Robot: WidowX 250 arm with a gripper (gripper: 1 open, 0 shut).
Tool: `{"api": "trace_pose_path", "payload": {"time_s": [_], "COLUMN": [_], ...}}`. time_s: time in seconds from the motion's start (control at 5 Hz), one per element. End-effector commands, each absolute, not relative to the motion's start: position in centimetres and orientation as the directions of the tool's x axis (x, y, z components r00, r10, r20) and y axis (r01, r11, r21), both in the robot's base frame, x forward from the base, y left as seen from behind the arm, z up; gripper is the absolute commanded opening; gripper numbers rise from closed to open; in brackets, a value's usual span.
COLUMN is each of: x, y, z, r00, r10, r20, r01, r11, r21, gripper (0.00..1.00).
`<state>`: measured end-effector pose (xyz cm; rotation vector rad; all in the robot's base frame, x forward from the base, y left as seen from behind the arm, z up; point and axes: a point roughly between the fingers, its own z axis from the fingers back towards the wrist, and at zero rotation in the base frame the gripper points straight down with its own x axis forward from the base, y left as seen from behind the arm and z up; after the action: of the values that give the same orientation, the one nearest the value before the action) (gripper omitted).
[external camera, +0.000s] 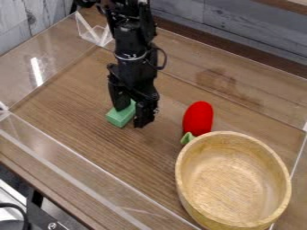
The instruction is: Put the green block in the brown bowl
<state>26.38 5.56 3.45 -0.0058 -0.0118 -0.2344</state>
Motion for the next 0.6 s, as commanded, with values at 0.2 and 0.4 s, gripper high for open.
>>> {"api": "trace_pose_path", "payload": {"time_s": [0.2, 0.4], "x": [26.96, 26.91], "y": [6.18, 6.37], "z": [5.63, 5.43], "r00": [0.973, 0.974], "r10": [-0.211, -0.205], "r20": [0.089, 0.095], "r01": [0.21, 0.204], "r11": [0.978, 0.979], "r21": [0.018, 0.02], "gripper": [1.0, 1.0]}}
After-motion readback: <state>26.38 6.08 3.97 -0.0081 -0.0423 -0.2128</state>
